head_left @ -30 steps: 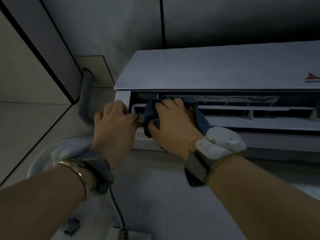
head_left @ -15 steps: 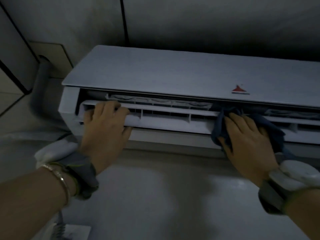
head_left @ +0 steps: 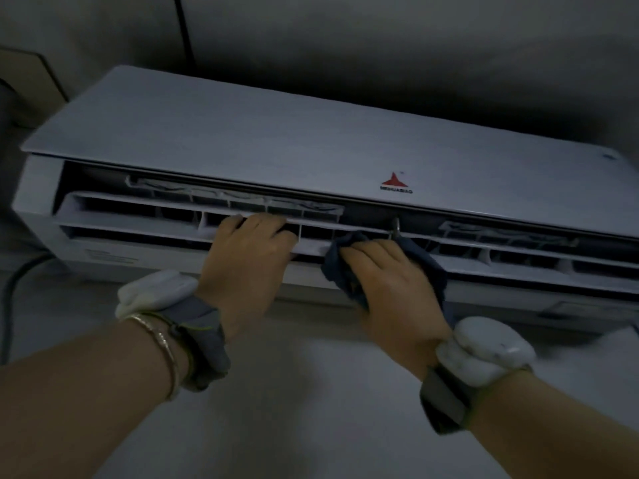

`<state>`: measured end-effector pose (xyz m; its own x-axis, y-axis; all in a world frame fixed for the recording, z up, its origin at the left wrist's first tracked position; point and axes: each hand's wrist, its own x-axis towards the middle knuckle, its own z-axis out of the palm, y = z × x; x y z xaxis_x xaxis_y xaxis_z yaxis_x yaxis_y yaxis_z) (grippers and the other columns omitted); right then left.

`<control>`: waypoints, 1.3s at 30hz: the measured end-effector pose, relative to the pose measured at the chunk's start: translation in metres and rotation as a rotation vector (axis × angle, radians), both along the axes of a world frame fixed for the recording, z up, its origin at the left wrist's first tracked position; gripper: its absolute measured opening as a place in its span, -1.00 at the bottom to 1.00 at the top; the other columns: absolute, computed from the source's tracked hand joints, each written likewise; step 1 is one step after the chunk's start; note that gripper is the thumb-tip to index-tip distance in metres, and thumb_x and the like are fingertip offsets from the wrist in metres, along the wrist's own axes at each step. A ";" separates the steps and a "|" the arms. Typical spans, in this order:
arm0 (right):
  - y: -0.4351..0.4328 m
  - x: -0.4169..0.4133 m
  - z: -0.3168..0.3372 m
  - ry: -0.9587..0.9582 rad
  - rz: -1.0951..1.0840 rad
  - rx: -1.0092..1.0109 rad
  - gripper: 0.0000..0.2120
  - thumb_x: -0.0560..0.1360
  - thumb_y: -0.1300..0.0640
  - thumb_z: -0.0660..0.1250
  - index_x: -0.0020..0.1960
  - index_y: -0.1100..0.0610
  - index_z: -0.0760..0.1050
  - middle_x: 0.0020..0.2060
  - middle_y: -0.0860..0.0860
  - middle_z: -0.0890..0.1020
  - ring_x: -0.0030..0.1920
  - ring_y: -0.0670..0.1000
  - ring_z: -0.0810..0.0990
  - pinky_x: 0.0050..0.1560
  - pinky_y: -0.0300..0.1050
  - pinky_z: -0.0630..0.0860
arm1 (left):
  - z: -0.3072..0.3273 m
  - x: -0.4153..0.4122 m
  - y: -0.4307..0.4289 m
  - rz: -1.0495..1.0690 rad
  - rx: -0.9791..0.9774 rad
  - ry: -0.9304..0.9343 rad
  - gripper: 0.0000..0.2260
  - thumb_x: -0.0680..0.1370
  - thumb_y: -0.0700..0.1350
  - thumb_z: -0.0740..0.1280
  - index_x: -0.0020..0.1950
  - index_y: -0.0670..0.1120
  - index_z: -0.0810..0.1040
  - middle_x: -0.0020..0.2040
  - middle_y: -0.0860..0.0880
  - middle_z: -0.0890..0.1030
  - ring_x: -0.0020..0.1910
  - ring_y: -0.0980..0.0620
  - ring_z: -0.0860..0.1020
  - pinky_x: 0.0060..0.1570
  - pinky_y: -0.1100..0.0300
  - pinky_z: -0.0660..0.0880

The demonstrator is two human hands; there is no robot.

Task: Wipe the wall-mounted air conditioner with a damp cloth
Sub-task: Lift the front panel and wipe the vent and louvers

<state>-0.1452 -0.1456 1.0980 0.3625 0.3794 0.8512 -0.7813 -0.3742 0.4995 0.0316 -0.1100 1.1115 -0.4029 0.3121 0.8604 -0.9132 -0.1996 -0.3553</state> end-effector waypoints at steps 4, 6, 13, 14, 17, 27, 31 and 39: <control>0.008 0.017 0.008 0.032 0.022 0.117 -0.61 0.42 0.30 0.28 0.25 0.20 0.42 0.18 0.14 0.55 0.21 0.17 0.45 0.19 0.02 0.40 | 0.005 -0.002 0.007 0.031 -0.026 0.025 -0.90 0.31 -0.36 0.50 -0.23 -0.24 0.64 -0.21 -0.25 0.69 -0.17 -0.24 0.66 0.03 -0.22 0.48; 0.009 0.016 0.013 -0.005 -0.013 0.191 -0.65 0.46 0.22 0.21 0.24 0.15 0.38 0.21 0.09 0.51 0.24 0.12 0.38 0.18 -0.02 0.32 | 0.007 -0.001 0.009 0.073 -0.031 0.021 -0.89 0.29 -0.35 0.51 -0.27 -0.21 0.63 -0.25 -0.21 0.69 -0.21 -0.19 0.66 0.01 -0.19 0.50; 0.019 0.013 0.022 -0.253 -0.127 0.331 -0.81 0.45 0.01 0.19 -0.22 0.11 0.43 -0.10 0.04 0.61 0.18 0.12 0.38 0.08 0.02 0.33 | -0.001 0.002 0.012 0.081 -0.047 0.025 -0.88 0.25 -0.35 0.53 -0.32 -0.18 0.65 -0.37 -0.15 0.64 -0.34 -0.17 0.62 -0.14 -0.08 0.53; 0.022 0.016 0.023 -0.265 -0.147 0.406 -0.78 0.44 0.00 0.19 -0.32 0.08 0.36 -0.18 0.03 0.58 0.19 0.11 0.37 0.07 0.00 0.33 | -0.002 0.001 0.014 0.084 -0.040 0.015 -0.90 0.27 -0.34 0.51 -0.32 -0.18 0.66 -0.38 -0.15 0.63 -0.35 -0.16 0.61 -0.18 -0.06 0.53; 0.038 0.022 0.034 -0.229 -0.121 0.658 -0.76 0.44 0.07 0.18 -0.38 0.10 0.31 -0.32 0.06 0.42 -0.08 0.08 0.44 -0.15 -0.14 0.37 | -0.003 -0.002 0.018 0.084 -0.021 -0.008 -0.91 0.26 -0.35 0.53 -0.32 -0.21 0.67 -0.39 -0.17 0.61 -0.37 -0.17 0.60 -0.26 -0.03 0.53; 0.032 0.028 0.023 0.057 0.059 0.492 -0.82 0.47 0.24 0.22 0.04 0.21 0.51 -0.01 0.15 0.64 -0.14 0.07 0.54 -0.24 -0.16 0.42 | -0.008 -0.005 0.018 0.016 0.056 0.039 -0.93 0.31 -0.34 0.39 -0.34 -0.23 0.66 -0.40 -0.22 0.59 -0.35 -0.20 0.59 -0.30 -0.03 0.49; 0.016 0.007 0.022 -0.179 0.006 0.281 -0.81 0.46 0.22 0.19 0.02 0.15 0.51 -0.07 0.13 0.64 -0.17 0.12 0.52 -0.28 -0.15 0.31 | -0.003 -0.001 0.019 0.060 0.044 -0.006 -0.95 0.34 -0.31 0.41 -0.30 -0.24 0.67 -0.39 -0.21 0.59 -0.35 -0.22 0.59 -0.29 -0.05 0.49; 0.009 -0.006 0.018 -0.134 0.346 0.164 -0.94 0.38 0.40 0.20 -0.25 0.32 0.41 -0.33 0.16 0.50 -0.24 0.15 0.45 -0.27 0.02 0.39 | 0.011 -0.007 0.022 0.157 0.128 0.069 -0.82 0.59 -0.16 0.22 -0.01 -0.15 0.61 -0.06 -0.14 0.56 0.03 -0.14 0.49 0.06 0.03 0.24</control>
